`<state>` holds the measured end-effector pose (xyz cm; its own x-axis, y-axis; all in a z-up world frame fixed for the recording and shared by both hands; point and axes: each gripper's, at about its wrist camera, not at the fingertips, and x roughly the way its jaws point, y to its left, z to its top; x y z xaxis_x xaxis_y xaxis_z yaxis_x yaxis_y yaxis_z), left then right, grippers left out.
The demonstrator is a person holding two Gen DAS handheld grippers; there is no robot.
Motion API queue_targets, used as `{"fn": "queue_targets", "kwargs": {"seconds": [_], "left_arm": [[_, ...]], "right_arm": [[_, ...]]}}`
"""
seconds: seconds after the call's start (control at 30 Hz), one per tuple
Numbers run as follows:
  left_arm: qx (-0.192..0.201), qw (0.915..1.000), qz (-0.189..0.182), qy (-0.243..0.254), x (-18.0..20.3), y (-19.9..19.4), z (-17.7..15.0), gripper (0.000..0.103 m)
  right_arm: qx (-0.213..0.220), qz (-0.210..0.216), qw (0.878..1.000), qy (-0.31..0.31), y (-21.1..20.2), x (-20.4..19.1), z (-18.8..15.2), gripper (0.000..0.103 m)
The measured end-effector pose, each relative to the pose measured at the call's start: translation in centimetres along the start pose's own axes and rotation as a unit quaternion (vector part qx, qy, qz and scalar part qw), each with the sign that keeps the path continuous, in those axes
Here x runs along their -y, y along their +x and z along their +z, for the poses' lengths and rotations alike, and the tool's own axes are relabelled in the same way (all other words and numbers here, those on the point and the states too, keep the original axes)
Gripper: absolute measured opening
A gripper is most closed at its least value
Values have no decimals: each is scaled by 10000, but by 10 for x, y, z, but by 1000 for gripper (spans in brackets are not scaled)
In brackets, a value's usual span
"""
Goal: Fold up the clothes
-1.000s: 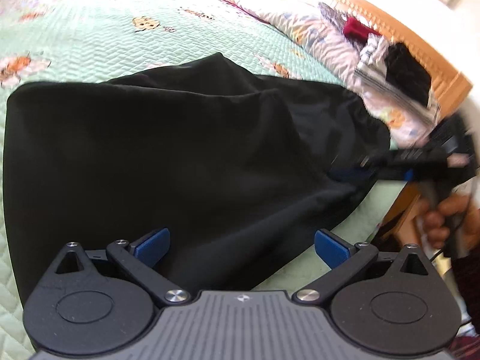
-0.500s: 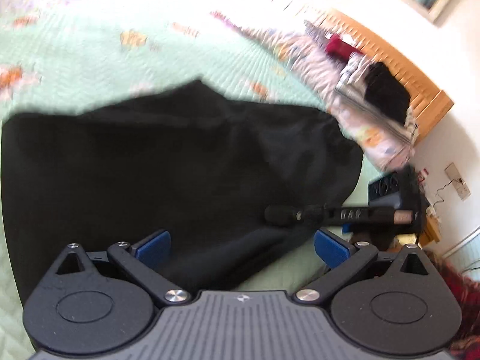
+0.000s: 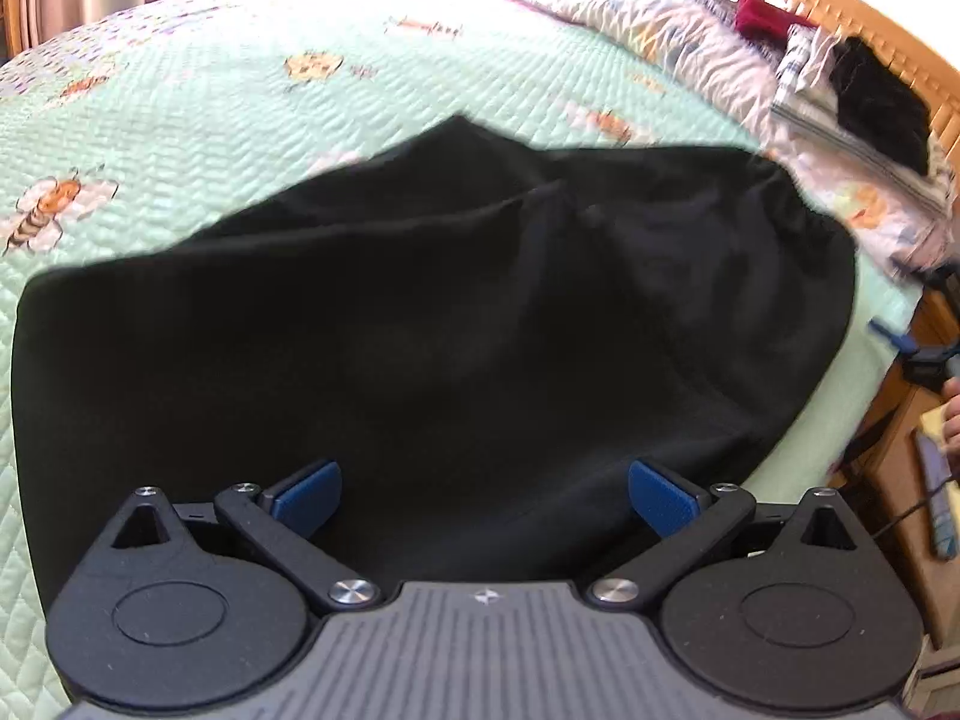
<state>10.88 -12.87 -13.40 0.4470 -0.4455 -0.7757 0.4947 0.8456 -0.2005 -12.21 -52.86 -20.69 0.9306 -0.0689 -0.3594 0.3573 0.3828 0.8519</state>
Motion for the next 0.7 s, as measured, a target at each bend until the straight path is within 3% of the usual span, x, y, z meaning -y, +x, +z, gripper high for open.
{"fn": "queue_targets", "kwargs": {"seconds": [0.2, 0.37, 0.43, 0.7], "left_arm": [[177, 9977, -532, 384, 45, -6, 23, 102], [-275, 9983, -353, 375, 68, 46, 32, 102], [-475, 9982, -312, 203, 70, 65, 31, 102], [-561, 9963, 232, 601, 91, 81, 28, 102]], "right_arm": [[-202, 32, 9994, 279, 32, 13, 10, 78], [-337, 28, 9993, 183, 55, 7, 16, 85], [-395, 64, 9991, 117, 63, 4, 18, 95], [-475, 49, 9982, -368, 106, -19, 29, 103]]}}
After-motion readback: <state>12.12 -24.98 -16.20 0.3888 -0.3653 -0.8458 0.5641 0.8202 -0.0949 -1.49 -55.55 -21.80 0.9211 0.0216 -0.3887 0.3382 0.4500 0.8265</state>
